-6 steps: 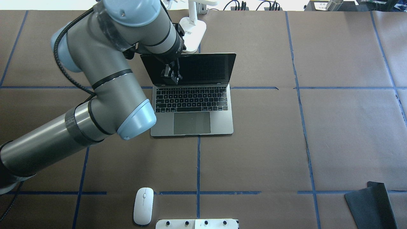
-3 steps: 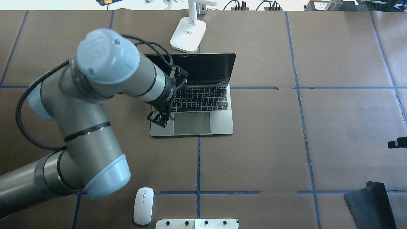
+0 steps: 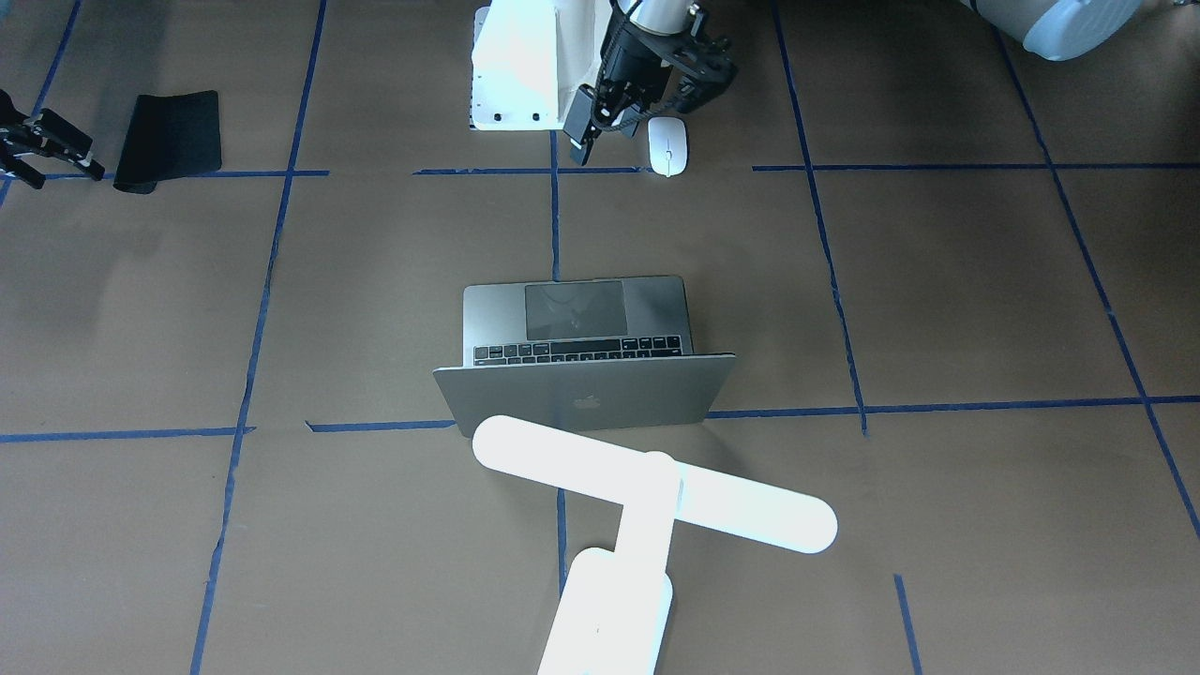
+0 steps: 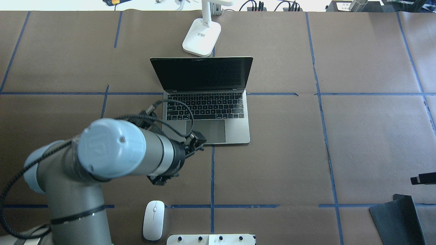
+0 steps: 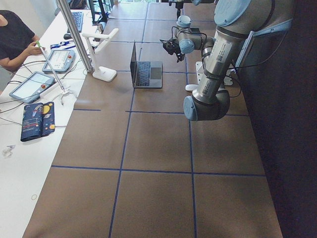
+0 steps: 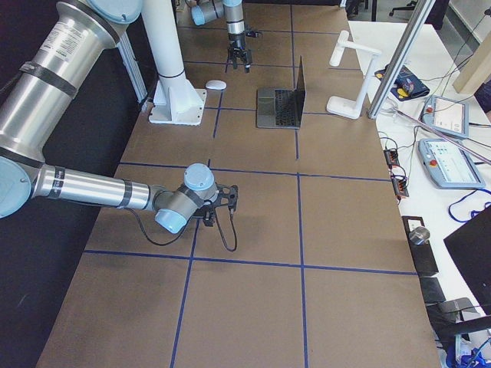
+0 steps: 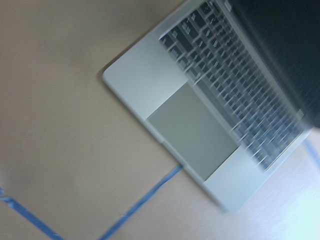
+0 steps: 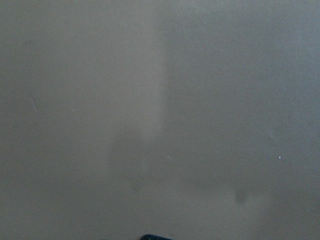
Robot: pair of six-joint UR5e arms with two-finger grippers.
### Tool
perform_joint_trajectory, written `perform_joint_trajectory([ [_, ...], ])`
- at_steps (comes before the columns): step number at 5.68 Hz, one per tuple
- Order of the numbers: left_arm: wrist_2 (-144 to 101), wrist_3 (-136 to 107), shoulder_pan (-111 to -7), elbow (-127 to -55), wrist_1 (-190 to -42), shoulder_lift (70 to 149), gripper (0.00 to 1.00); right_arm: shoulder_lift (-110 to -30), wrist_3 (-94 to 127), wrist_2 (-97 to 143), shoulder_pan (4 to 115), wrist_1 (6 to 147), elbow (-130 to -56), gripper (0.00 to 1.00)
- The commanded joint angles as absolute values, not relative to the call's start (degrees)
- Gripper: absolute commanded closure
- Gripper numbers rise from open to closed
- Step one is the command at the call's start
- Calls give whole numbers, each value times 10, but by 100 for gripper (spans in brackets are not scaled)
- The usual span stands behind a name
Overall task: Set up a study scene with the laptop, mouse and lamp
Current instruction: 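Lower the left gripper over the white mouse while the right grasps the mouse pad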
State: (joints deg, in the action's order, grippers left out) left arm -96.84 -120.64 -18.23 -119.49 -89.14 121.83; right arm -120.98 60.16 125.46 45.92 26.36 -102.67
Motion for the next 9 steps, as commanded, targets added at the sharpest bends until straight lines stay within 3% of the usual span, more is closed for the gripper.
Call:
perform_joint_trajectory([
  [1,-939,-1188,-153,-1198,-893,1216,1,-1225,646,1224,389,179,-1000,1],
  [4,-947,-1194,-149,-1230,-895,1207,0,-1226,704,1205,332,170,-1000,10],
  [6,-945,-1189,-152,-1240,-893,1206,0,-1224,732,1194,317,170,-997,23],
  [9,-945,-1189,-155,-1264,-893,1189,0,-1223,733,1194,315,170,-982,29],
])
